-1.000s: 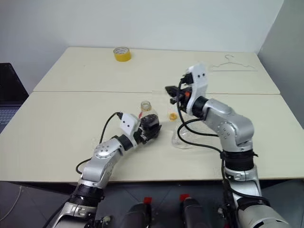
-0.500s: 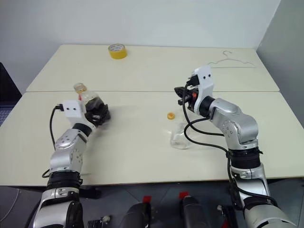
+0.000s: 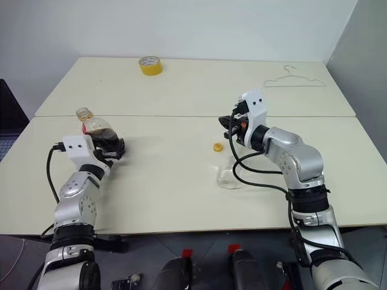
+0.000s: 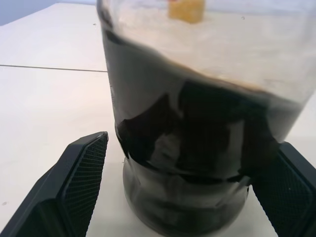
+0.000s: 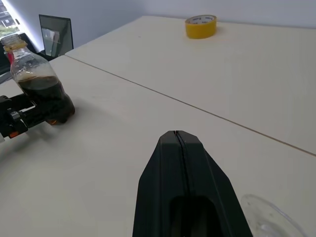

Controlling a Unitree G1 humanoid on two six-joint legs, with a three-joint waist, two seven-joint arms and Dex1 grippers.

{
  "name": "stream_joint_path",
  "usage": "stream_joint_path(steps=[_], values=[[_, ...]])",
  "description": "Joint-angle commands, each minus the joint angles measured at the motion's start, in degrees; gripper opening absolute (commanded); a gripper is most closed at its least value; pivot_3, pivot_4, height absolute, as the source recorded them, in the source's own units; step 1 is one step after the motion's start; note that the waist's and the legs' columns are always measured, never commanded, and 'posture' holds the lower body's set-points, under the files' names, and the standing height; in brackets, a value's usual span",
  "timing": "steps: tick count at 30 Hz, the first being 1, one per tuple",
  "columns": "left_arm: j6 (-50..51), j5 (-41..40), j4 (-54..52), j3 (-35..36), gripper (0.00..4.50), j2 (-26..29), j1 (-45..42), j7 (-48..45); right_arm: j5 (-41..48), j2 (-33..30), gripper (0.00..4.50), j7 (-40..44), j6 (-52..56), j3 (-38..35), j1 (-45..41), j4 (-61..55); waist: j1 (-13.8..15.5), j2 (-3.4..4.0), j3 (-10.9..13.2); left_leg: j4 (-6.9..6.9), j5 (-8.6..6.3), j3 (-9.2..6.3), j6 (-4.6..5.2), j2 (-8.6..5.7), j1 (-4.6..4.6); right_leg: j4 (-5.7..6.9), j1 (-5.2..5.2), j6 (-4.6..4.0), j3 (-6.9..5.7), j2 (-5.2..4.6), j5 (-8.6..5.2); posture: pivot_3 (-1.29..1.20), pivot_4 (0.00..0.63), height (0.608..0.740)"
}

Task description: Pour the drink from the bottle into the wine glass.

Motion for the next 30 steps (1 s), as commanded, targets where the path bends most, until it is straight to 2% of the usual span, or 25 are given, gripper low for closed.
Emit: stream_joint_path(steps=[1, 10, 14, 23, 26, 30], values=[[0.73, -0.6, -4.3, 1.65, 4.43, 1.66, 1.45, 0.15, -1.3, -1.35, 0.0, 1.92, -2.4, 0.32, -1.55, -0.04, 0.0, 0.0, 0.0, 0.0, 0.0, 0.01, 0.0, 0.0, 0.0, 0.0, 0.0, 0.0, 0.01, 0.0, 0.0, 0.0, 0.15, 0.74], [4.44, -1.88, -11.59, 2.26, 4.43, 3.88, 6.48, -2.36, -7.21, -6.44, 0.0, 10.13, -8.92, 5.78, -1.75, 4.21, 0.05, 0.0, 0.0, 0.02, 0.0, 0.01, 0.0, -0.01, 0.02, 0.03, 0.0, -0.01, 0.01, -0.01, 0.0, 0.0, 0.15, 0.74], [8.43, -5.2, -16.43, 2.93, 4.43, 5.18, 9.78, -5.91, -11.22, -8.65, 0.0, 13.82, -13.47, 8.57, -2.06, 8.0, 0.15, 0.0, 0.0, 0.04, 0.0, 0.0, 0.0, -0.01, 0.01, 0.04, 0.0, -0.01, 0.01, -0.02, 0.0, 0.0, 0.15, 0.74], [12.78, -7.4, -23.43, 5.57, 4.43, 8.83, 15.04, -8.99, -20.12, -11.61, 0.0, 18.3, -23.34, 12.78, -3.05, 15.02, 0.3, -0.01, 0.0, 0.09, 0.01, 0.01, -0.01, -0.02, 0.04, 0.09, 0.01, -0.01, 0.0, -0.03, 0.0, 0.0, 0.15, 0.74], [14.77, -9.41, -27.33, 7.78, 4.43, 11.43, 19.58, -12.07, -21.68, -13.12, 0.0, 20.27, -25.57, 12.73, -3.7, 16.51, 0.2, -0.01, 0.0, 0.08, 0.0, 0.05, -0.01, -0.01, 0.04, 0.05, 0.01, -0.02, 0.03, -0.05, 0.0, 0.0, 0.15, 0.74], [18.23, -14.66, -29.72, 14.28, 4.43, 15.97, 27.34, -19.3, -22.64, -16.12, 0.0, 24.82, -26.25, 12.61, -4.75, 16.55, 0.03, -0.01, 0.01, 0.04, 0.0, 0.05, -0.01, 0.04, 0.04, 0.06, -0.04, -0.07, 0.01, -0.04, -0.02, 0.0, 0.15, 0.74]])
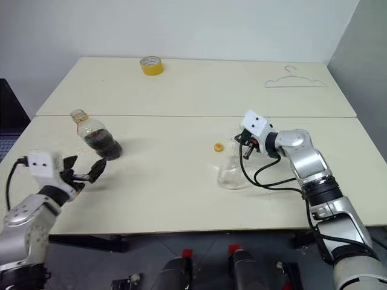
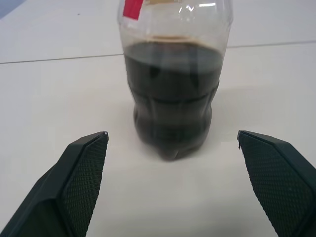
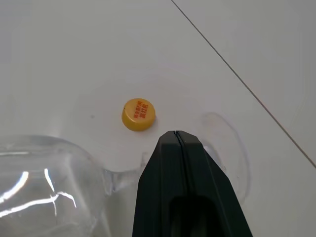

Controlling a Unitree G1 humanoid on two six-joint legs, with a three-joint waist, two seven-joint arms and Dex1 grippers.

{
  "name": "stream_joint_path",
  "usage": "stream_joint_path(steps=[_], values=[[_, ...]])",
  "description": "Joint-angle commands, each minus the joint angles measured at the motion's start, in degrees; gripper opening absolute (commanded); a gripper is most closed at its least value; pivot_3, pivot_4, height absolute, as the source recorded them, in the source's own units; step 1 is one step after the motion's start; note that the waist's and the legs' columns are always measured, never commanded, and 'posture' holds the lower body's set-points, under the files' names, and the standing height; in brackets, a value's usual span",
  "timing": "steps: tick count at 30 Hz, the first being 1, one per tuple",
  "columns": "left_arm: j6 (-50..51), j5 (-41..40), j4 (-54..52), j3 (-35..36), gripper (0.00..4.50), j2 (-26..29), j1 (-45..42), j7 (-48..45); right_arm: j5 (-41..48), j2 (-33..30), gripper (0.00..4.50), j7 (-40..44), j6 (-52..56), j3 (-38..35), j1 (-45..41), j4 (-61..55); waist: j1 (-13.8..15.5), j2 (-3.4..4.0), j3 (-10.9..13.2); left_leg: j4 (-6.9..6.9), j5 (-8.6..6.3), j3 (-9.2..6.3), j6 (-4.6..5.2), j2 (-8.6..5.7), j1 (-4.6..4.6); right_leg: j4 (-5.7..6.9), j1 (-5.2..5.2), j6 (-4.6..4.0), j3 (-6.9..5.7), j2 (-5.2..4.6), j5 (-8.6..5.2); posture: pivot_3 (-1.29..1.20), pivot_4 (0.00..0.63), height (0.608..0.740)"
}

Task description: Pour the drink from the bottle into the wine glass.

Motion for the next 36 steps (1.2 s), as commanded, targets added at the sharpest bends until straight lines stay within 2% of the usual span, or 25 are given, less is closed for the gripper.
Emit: stream_joint_path(steps=[1, 4, 6, 11, 14, 15, 21, 30, 36], values=[[3.23, -6.18, -4.4, 7.42, 4.48, 4.19, 5.62, -8.08, -0.79, -3.51, 0.18, 5.15, -1.39, -0.35, -2.14, -1.2, 0.04, 0.0, 0.0, 0.0, 0.0, -0.01, 0.0, -0.01, 0.02, 0.03, -0.01, -0.02, -0.01, 0.0, -0.01, 0.0, 0.15, 0.74], [9.58, -15.31, -9.98, 10.17, 4.5, 7.69, 12.54, -18.9, -0.99, -6.46, 0.89, 10.26, -1.62, 0.51, -2.17, -2.01, 0.0, 0.0, 0.02, 0.02, 0.0, -0.01, 0.0, 0.02, 0.05, 0.02, 0.01, -0.04, -0.04, -0.04, -0.03, 0.0, 0.15, 0.74], [11.87, -17.96, -13.94, 8.55, 4.5, 8.78, 13.76, -20.9, -1.87, -7.93, 1.55, 12.94, -3.36, 1.41, -2.28, -2.45, 0.34, 0.01, 0.02, 0.04, 0.0, -0.01, 0.01, 0.02, 0.07, 0.02, 0.05, -0.06, -0.08, -0.16, -0.05, 0.0, 0.15, 0.74], [16.05, -17.9, -23.73, -5.18, 4.5, 9.87, 7.59, -19.55, -7.4, -9.98, 3.23, 16.33, -12.49, 4.65, -4.87, -0.08, 1.31, 0.03, 0.04, 0.16, 0.03, 0.1, 0.04, -0.07, 0.19, 0.03, 0.19, -0.26, -0.03, -0.24, -0.17, 0.0, 0.15, 0.74], [16.57, -11.71, -24.16, -16.93, 4.5, 8.61, -0.98, -15.82, -12.82, -9.7, 4.27, 17.06, -20.95, 8.3, -7.74, 3.39, 1.29, 0.02, 0.03, 0.18, 0.03, 0.17, 0.04, -0.15, 0.4, 0.03, 0.38, -0.04, -0.02, -0.16, -0.01, 0.0, 0.15, 0.74], [16.64, -10.41, -23.77, -19.81, 4.5, 7.92, -3.23, -15.25, -15.16, -9.27, 4.47, 16.05, -24.3, 9.66, -8.75, 5.39, 1.28, 0.02, 0.03, 0.17, 0.03, 0.16, 0.03, -0.11, 0.42, 0.03, 0.39, -0.03, -0.02, -0.09, 0.02, 0.0, 0.15, 0.74], [16.93, -9.2, -23.12, -25.75, 4.5, 4.5, -8.79, -14.11, -27.27, -6.35, 4.47, 6.47, -41.72, 15.0, -14.96, 19.08, 0.59, 0.02, 0.04, 0.01, 0.03, 0.18, 0.02, -0.02, 0.43, 0.07, 0.3, -0.07, 0.08, 0.01, 0.05, 0.0, 0.15, 0.74], [16.57, -7.85, -23.32, -26.74, 4.5, 3.43, -8.28, -13.88, -33.42, -1.53, 4.47, 0.44, -54.74, 17.36, -18.54, 28.8, 0.53, 0.02, 0.04, 0.06, 0.03, 0.12, 0.02, -0.06, 0.44, 0.1, 0.37, -0.1, 0.08, -0.01, 0.04, 0.0, 0.15, 0.74], [16.46, -7.21, -23.46, -26.58, 4.5, 3.26, -8.05, -13.35, -35.84, 0.81, 4.47, -1.33, -57.49, 18.11, -18.42, 31.48, 0.71, 0.02, 0.03, 0.1, 0.04, 0.11, 0.01, -0.06, 0.46, 0.18, 0.38, -0.09, 0.08, -0.01, 0.06, 0.0, 0.15, 0.74]])
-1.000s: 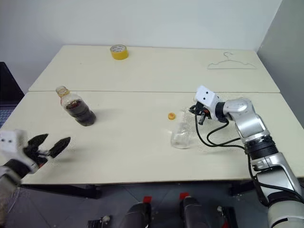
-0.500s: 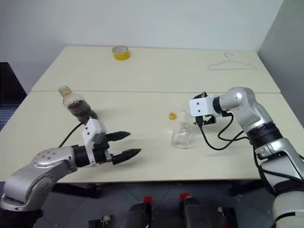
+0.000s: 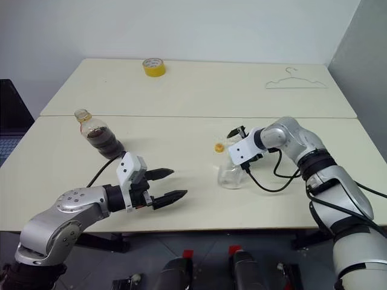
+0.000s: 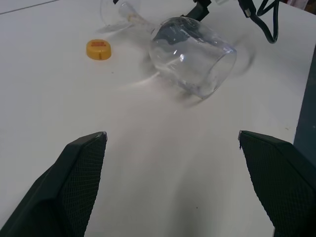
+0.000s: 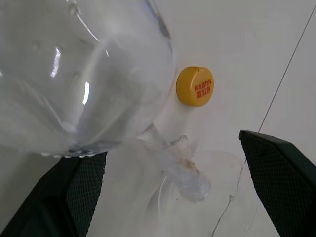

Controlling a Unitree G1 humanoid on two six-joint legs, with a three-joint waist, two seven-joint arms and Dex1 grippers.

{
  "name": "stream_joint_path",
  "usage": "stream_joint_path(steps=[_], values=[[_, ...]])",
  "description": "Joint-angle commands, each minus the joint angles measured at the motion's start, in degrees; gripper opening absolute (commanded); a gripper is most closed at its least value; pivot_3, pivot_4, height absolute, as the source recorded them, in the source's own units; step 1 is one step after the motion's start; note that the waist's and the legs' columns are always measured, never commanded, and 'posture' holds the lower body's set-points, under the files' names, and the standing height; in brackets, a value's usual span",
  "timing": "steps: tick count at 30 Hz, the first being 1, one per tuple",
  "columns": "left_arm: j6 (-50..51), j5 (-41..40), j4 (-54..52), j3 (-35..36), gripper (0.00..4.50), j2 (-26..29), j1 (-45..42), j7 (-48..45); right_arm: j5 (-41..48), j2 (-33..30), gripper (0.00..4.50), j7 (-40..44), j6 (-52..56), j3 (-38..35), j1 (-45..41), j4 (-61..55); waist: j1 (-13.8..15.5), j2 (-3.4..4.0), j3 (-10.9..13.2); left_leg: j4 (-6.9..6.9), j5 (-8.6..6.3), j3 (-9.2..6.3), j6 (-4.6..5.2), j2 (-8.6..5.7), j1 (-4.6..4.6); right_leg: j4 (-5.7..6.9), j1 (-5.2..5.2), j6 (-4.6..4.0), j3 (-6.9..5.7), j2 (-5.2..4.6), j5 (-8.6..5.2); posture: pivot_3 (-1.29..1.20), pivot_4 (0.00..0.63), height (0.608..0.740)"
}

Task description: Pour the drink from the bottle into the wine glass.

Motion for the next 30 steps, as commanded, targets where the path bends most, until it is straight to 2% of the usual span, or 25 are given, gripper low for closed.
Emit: stream_joint_path(steps=[1, 2, 5, 14, 16, 20, 23, 27, 30], values=[[-0.92, 1.09, -1.45, 0.05, 4.5, -0.16, 0.06, 0.46, -1.72, 0.71, 4.47, -1.66, -1.58, 0.23, -1.64, 1.3, 0.04, 0.0, 0.0, 0.0, 0.0, 0.01, 0.0, 0.0, 0.01, 0.0, 0.0, -0.02, 0.0, 0.0, 0.01, 0.0, 0.15, 0.74], [-0.88, 1.25, -1.5, 0.0, 4.5, -0.26, 0.04, 0.57, -2.11, 1.07, 4.47, -2.32, -1.58, 0.2, -1.51, 1.96, 0.05, 0.0, 0.0, 0.0, 0.0, 0.0, 0.0, 0.0, 0.01, 0.01, 0.01, -0.06, 0.0, 0.0, 0.03, 0.0, 0.15, 0.74], [-0.72, 1.51, -1.57, 0.08, 4.5, -0.53, -0.05, 0.64, -2.99, 1.65, 3.89, -3.79, -1.88, 0.08, -1.36, 3.47, 0.07, 0.0, 0.0, -0.01, 0.0, 0.0, 0.0, 0.0, 0.02, 0.01, 0.01, -0.25, 0.0, 0.0, 0.14, 0.0, 0.15, 0.74], [-0.97, 2.15, -0.85, 0.25, 4.5, -0.52, -0.26, 0.22, -3.9, 2.45, 0.72, -7.39, -2.33, -0.51, -1.36, 5.92, 0.07, 0.0, 0.0, 0.0, 0.0, 0.0, 0.0, 0.0, 0.09, 0.05, 0.06, -0.26, 0.0, 0.0, 0.14, 0.0, 0.15, 0.74], [-0.99, 2.25, -0.75, 0.22, 4.5, -0.55, -0.35, 0.19, -3.31, 2.38, 0.19, -6.92, -2.35, -0.73, -1.03, 5.73, 0.09, 0.0, 0.0, 0.0, 0.0, 0.02, 0.0, 0.0, 0.13, 0.07, 0.08, -0.26, 0.02, 0.0, 0.14, 0.0, 0.15, 0.74], [-0.91, 2.01, -0.65, 0.4, 4.5, -0.55, -0.55, -0.07, 1.47, 2.41, 0.09, -3.71, -0.68, -3.67, 0.78, 3.56, 0.12, 0.0, 0.0, 0.0, 0.0, 0.01, 0.0, 0.0, 0.15, 0.07, 0.1, -0.26, 0.02, 0.0, 0.14, 0.0, 0.15, 0.74], [-0.7, 1.45, -0.86, 1.25, 4.5, -0.33, -0.34, -0.36, 11.28, 3.05, 0.09, 1.43, 3.8, -9.37, 3.39, -0.97, 0.21, 0.0, 0.0, 0.0, 0.0, 0.01, 0.0, 0.0, 0.15, 0.07, 0.12, -0.27, 0.02, 0.0, 0.15, 0.0, 0.15, 0.74], [-0.79, 1.29, -0.45, 2.42, 4.5, 0.62, 0.4, -1.22, 24.1, 2.57, 0.09, 7.8, 13.38, -16.49, 9.02, -12.55, 0.25, 0.01, 0.0, -0.01, 0.0, -0.03, 0.0, 0.02, 0.14, 0.08, 0.12, -0.27, 0.0, 0.0, 0.15, 0.0, 0.15, 0.74], [-1.05, 1.61, 0.41, 3.37, 4.5, 1.82, 1.16, -2.24, 35.78, 4.25, 0.09, 9.19, 27.48, -22.21, 14.47, -24.84, 0.29, 0.0, 0.0, 0.0, 0.0, -0.03, 0.0, 0.03, 0.16, 0.12, 0.11, -0.27, 0.01, 0.01, 0.15, 0.0, 0.15, 0.74]])
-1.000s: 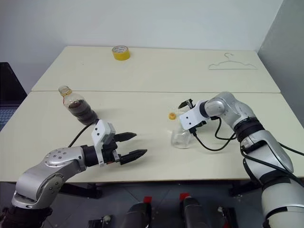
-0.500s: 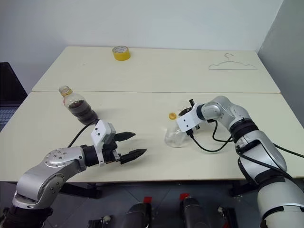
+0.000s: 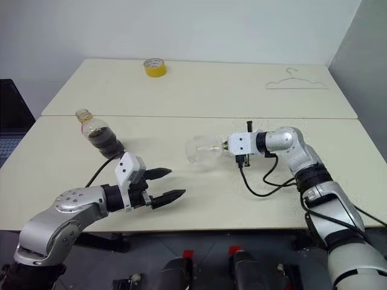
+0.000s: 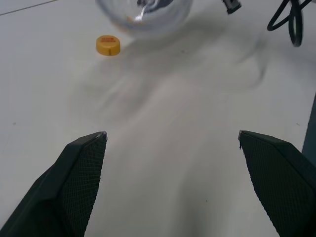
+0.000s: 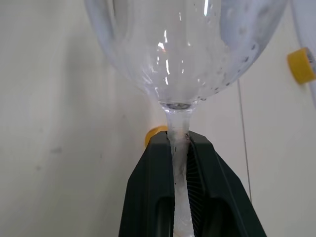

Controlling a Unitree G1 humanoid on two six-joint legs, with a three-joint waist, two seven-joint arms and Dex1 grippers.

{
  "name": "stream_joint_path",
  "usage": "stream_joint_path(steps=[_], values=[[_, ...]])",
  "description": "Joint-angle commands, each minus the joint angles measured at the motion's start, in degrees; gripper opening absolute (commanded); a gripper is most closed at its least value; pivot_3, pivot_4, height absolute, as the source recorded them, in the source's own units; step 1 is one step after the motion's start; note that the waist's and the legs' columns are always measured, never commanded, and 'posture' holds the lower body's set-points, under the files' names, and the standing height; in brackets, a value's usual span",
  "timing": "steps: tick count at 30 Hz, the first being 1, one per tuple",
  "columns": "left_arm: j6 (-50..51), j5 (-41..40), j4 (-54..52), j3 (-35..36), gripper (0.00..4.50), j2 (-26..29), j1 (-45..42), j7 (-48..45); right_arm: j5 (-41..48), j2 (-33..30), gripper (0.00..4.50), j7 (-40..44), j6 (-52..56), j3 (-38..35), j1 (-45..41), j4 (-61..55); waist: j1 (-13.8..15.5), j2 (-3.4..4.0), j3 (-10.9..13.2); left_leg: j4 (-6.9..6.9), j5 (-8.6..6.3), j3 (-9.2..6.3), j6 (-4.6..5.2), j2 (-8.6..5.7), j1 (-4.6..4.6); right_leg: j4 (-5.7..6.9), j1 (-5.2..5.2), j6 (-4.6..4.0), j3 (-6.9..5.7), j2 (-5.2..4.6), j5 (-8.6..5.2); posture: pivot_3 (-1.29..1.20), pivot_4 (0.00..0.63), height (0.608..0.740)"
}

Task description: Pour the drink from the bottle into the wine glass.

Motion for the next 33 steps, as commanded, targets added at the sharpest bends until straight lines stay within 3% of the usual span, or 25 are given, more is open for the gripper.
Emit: stream_joint_path(steps=[1, 6, 12, 20, 33], values=[[-1.14, -0.06, 0.36, 2.62, 4.5, 1.73, 0.87, -1.55, 15.65, 2.19, 0.09, 1.1, 15.7, -8.29, 4.86, -15.79, 0.08, 0.0, 0.0, 0.01, 0.0, -0.01, 0.0, 0.0, 0.01, 0.06, 0.0, 0.0, 0.0, 0.0, -0.01, 0.0, 0.15, 0.74], [-1.79, 0.58, 1.26, 2.54, 4.5, 2.49, 1.59, -2.65, 25.8, 10.37, 0.09, -5.88, 28.02, -12.06, 14.55, -29.57, 0.17, -0.02, -0.01, 0.03, 0.0, 0.0, 0.0, 0.01, 0.23, 0.48, 0.0, 0.11, 0.03, 0.04, -0.27, 0.0, 0.15, 0.74], [-1.51, 0.57, 1.12, 1.75, 4.5, 1.9, 0.88, -2.32, 26.14, 20.31, 0.09, -15.37, 31.02, -10.81, 18.97, -34.38, -0.01, -0.01, -0.01, 0.27, 0.03, -0.01, 0.03, 0.08, 0.27, 0.77, -0.05, 0.01, 0.03, 0.15, -0.3, 0.0, 0.15, 0.74], [-4.4, 2.94, 1.49, 1.69, 4.5, -2.3, -0.97, 1.68, 15.23, 24.47, 0.09, -20.32, 15.16, -5.6, 21.03, -24.29, 0.34, -0.03, -0.02, 0.29, 0.03, 0.01, 0.02, 0.03, 0.19, 0.67, -0.04, 0.04, 0.03, 0.12, -0.29, 0.0, 0.15, 0.74], [-5.07, 3.63, 1.33, 2.43, 4.5, -3.0, -0.06, 2.45, 12.06, 26.85, 0.09, -25.3, 2.67, -6.66, 21.45, -8.71, 0.17, -0.03, -0.02, 0.29, 0.03, 0.02, 0.03, 0.06, 0.23, 0.71, -0.03, 0.04, 0.05, 0.16, -0.28, 0.0, 0.15, 0.74]])
